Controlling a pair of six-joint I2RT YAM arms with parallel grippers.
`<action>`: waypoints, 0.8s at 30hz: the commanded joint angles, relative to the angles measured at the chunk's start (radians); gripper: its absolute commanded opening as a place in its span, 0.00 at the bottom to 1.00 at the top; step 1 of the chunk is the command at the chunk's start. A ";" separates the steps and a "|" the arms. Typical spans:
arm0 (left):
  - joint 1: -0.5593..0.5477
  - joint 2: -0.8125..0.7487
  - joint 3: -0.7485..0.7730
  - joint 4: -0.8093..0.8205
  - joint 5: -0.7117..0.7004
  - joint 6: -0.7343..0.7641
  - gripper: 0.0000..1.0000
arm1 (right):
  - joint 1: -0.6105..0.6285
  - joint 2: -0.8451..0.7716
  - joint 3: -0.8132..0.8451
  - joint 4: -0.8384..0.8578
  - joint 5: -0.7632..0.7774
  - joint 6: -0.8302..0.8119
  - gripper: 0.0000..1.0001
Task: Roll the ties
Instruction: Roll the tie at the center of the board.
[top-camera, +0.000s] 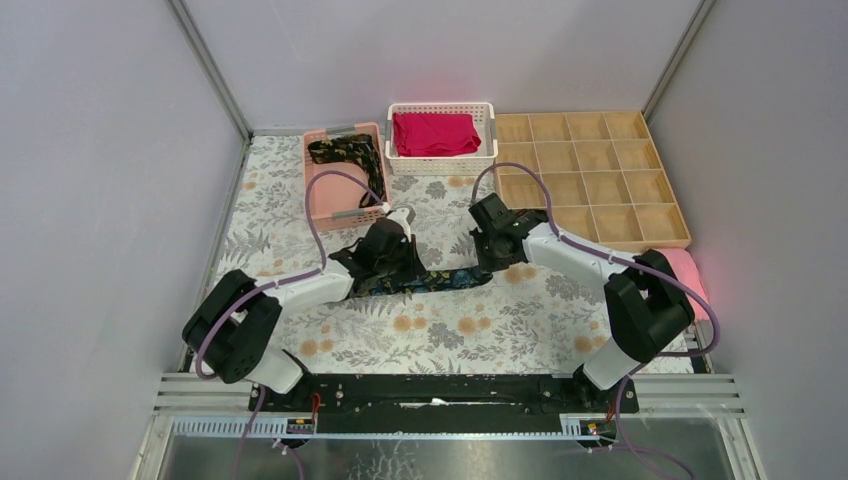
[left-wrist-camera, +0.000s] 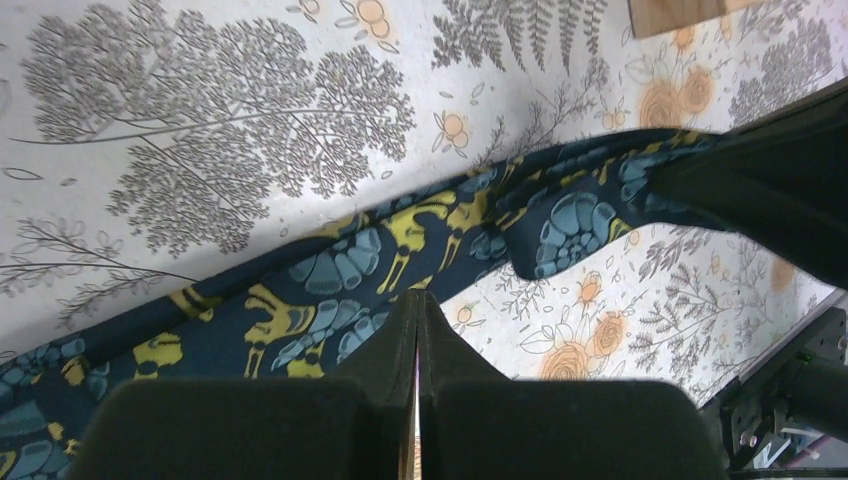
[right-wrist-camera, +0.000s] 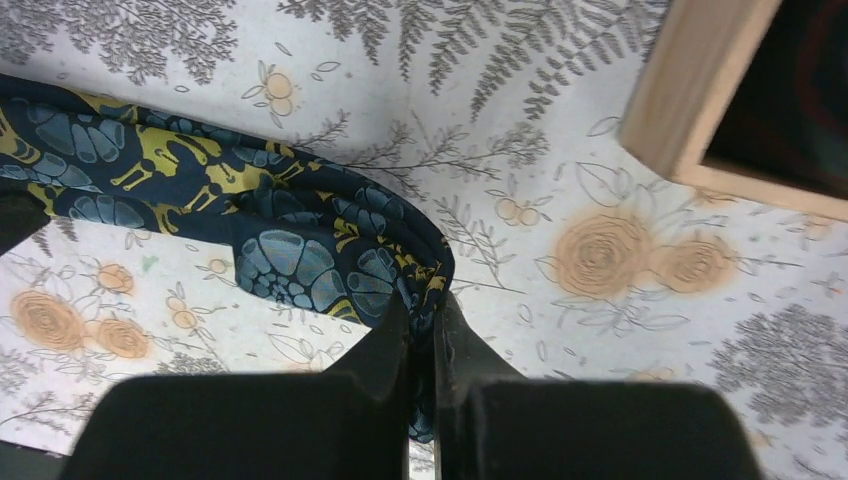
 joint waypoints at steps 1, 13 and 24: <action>-0.031 0.022 -0.006 0.019 0.011 -0.013 0.01 | 0.001 -0.038 0.063 -0.129 0.108 -0.064 0.00; -0.064 0.069 -0.008 0.039 -0.010 -0.013 0.01 | 0.000 0.004 0.172 -0.235 0.241 -0.078 0.00; -0.065 -0.059 0.052 -0.004 0.042 -0.006 0.01 | 0.079 0.168 0.324 -0.352 0.408 -0.051 0.00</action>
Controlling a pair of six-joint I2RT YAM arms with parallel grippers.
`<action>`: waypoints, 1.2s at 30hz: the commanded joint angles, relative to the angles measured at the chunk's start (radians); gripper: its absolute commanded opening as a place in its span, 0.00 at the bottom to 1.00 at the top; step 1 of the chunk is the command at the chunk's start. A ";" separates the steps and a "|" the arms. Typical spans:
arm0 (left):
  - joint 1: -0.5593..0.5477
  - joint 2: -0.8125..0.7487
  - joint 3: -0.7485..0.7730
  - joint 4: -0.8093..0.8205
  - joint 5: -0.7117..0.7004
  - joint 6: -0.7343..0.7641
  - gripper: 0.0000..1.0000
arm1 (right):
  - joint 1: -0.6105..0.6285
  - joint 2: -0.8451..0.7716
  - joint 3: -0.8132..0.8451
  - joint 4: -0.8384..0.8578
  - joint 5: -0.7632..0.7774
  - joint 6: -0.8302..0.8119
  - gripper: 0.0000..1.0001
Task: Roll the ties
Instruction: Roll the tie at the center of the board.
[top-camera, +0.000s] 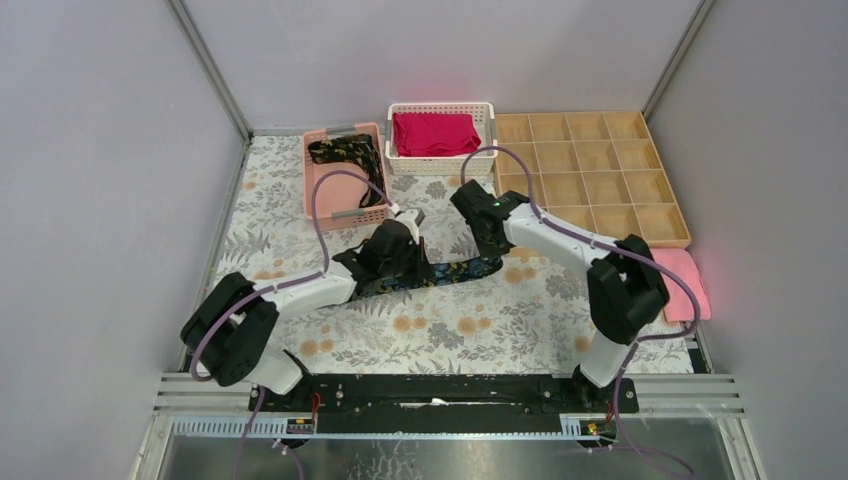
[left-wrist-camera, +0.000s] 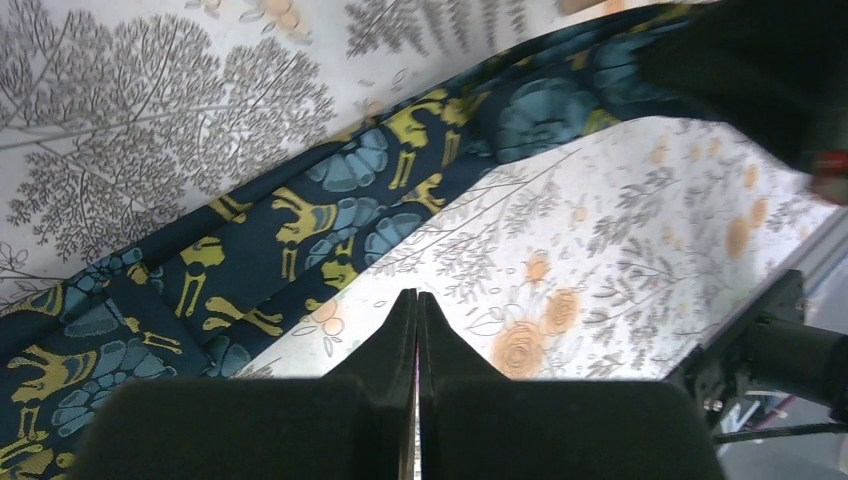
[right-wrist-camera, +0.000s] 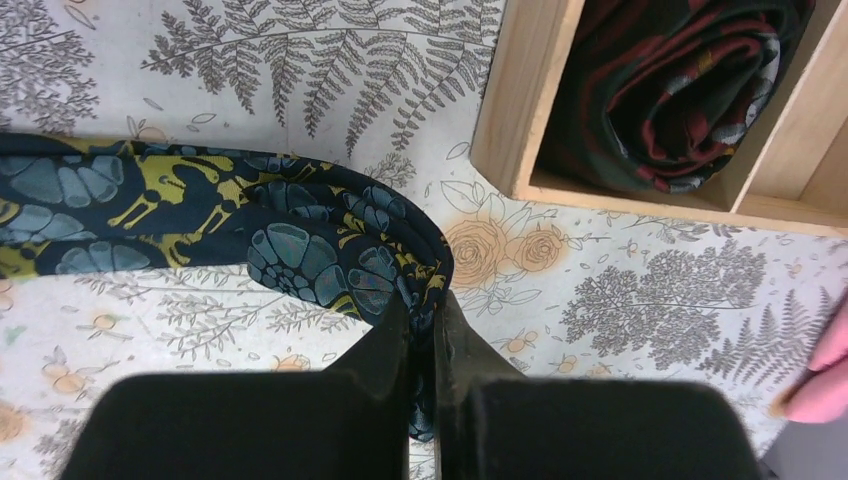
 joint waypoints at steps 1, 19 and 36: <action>-0.002 -0.084 0.032 -0.002 0.019 0.004 0.01 | 0.062 0.081 0.095 -0.102 0.162 0.017 0.00; -0.001 -0.569 0.038 -0.374 -0.369 -0.031 0.00 | 0.186 0.303 0.388 -0.277 0.281 0.078 0.00; -0.001 -0.663 0.061 -0.463 -0.429 -0.024 0.00 | 0.232 0.412 0.476 -0.272 0.226 0.065 0.00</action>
